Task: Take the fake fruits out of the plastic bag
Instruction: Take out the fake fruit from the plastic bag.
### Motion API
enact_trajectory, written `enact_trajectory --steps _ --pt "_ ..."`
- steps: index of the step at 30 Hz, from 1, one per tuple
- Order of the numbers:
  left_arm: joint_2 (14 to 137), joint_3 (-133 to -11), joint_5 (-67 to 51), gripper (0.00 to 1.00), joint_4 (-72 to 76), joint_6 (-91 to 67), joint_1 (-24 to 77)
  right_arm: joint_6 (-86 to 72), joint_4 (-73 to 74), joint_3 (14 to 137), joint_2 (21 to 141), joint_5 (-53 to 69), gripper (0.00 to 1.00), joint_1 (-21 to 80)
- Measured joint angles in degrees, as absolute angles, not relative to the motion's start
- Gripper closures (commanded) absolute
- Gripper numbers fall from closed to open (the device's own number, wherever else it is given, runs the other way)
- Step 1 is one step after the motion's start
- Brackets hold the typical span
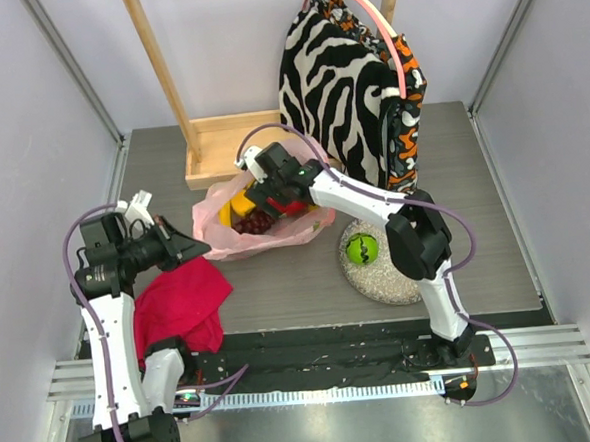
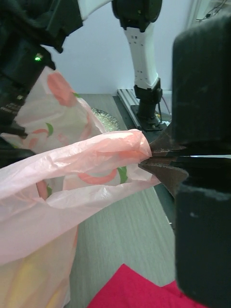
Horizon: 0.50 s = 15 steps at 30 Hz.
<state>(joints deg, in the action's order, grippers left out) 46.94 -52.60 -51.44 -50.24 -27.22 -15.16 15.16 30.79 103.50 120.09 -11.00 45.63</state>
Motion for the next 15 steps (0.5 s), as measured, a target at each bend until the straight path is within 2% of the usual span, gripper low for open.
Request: enact_trajectory --steps 11,13,14,15 --pt "47.0 -52.1 -51.6 1.0 -53.3 -25.5 -15.1 18.0 27.7 109.8 129.3 -13.3 0.02 45.7" --pt "47.3 -52.1 -51.6 1.0 -52.6 -26.0 -15.1 18.5 27.7 109.6 129.3 -13.4 0.18 45.7" --pt "47.5 -52.0 -51.6 1.0 -52.1 -26.3 -15.1 19.1 27.4 109.3 129.1 -13.5 0.35 45.7" --pt "47.7 -52.0 -51.6 1.0 -51.7 -26.6 -15.1 19.7 27.0 108.7 128.8 -13.6 0.42 45.7"
